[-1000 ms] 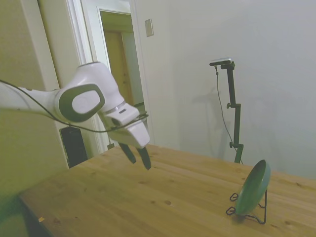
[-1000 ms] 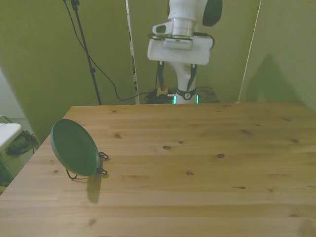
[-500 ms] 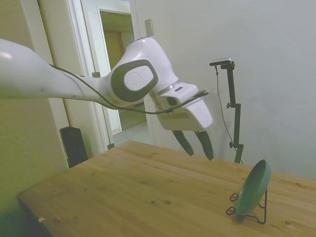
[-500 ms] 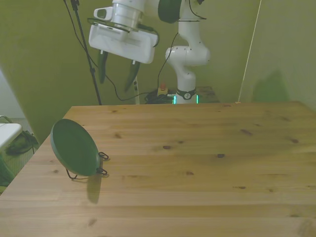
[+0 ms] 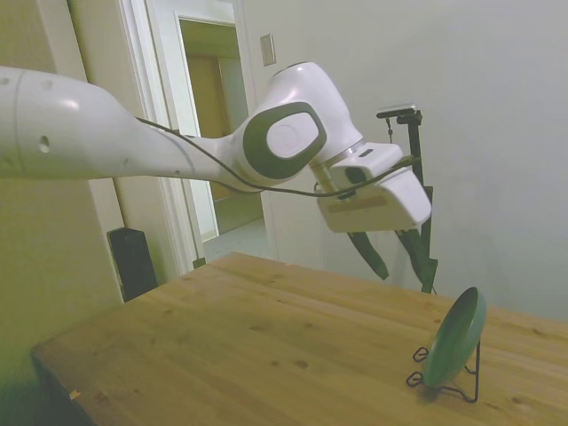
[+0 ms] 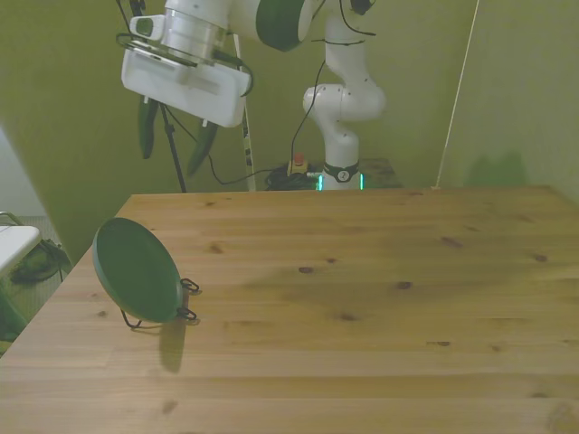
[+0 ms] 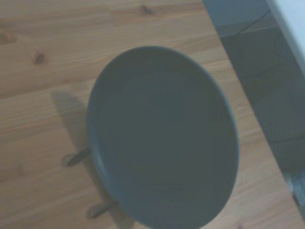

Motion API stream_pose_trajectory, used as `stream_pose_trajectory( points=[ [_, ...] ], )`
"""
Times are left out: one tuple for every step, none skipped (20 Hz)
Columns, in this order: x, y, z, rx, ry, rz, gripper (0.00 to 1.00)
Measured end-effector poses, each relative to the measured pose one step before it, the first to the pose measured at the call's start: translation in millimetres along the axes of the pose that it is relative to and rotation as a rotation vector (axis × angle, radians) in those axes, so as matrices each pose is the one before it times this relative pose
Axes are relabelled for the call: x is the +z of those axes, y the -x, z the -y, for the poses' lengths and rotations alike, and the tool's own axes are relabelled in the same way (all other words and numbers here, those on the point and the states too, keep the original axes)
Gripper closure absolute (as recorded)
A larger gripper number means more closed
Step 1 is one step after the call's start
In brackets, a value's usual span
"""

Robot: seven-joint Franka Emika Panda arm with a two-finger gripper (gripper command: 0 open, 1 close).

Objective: Unload the plate

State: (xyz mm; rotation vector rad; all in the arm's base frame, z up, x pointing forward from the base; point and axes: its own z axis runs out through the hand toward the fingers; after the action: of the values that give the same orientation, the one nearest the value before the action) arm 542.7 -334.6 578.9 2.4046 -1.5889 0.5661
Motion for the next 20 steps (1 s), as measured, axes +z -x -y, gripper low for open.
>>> stream_pose_trajectory(
  points=[
    [5.23,-9.74,1.92,-0.01005,0.00047,0.00549,0.0],
    [5.66,-9.43,2.1,-0.00994,-0.0046,0.00721,0.0],
    [6.41,-8.17,2.49,-0.00923,-0.0044,0.00768,0.0],
    [7.89,-6.94,1.98,-0.01145,-0.00293,0.00921,0.0],
    [7.07,-6.02,1.57,-0.01267,-0.00554,0.00789,0.0],
    [6.97,-5.02,0.92,-0.01385,0.00037,0.00855,0.0],
    [5.6,-3.75,0.4,-0.01297,-0.00193,0.00785,0.0],
    [4.16,-3.03,-0.01,-0.01012,0.00132,0.00549,0.0],
    [3.33,-2.6,-0.46,-0.00685,0.00589,0.003,0.0],
    [3.28,-2.88,-0.98,-0.00284,0.00546,-0.00069,0.0],
    [3.33,-2.74,-0.67,-0.00113,0.00434,-0.00208,0.0],
    [4.8,-2.86,-1.18,-0.00148,0.00558,-0.00054,0.0],
    [5.52,-2.97,-1.72,-0.0017,0.00615,0.00038,0.0],
    [6.27,-3.07,-2.05,-0.00021,0.00575,0.00144,0.0],
    [6.0,-2.45,-1.4,-0.00006,0.00384,0.00234,0.0],
    [5.86,-1.73,-0.91,-0.00111,0.00101,0.0046,0.0],
    [4.9,-0.34,0.22,-0.00245,-0.00064,0.0057,0.0],
    [4.24,0.14,0.55,-0.00115,-0.00407,0.00725,0.0],
    [3.31,0.46,0.82,-0.00137,-0.00724,0.00935,0.0],
    [2.05,0.62,1.34,-0.00329,-0.00642,0.01275,0.0]
  ],
)
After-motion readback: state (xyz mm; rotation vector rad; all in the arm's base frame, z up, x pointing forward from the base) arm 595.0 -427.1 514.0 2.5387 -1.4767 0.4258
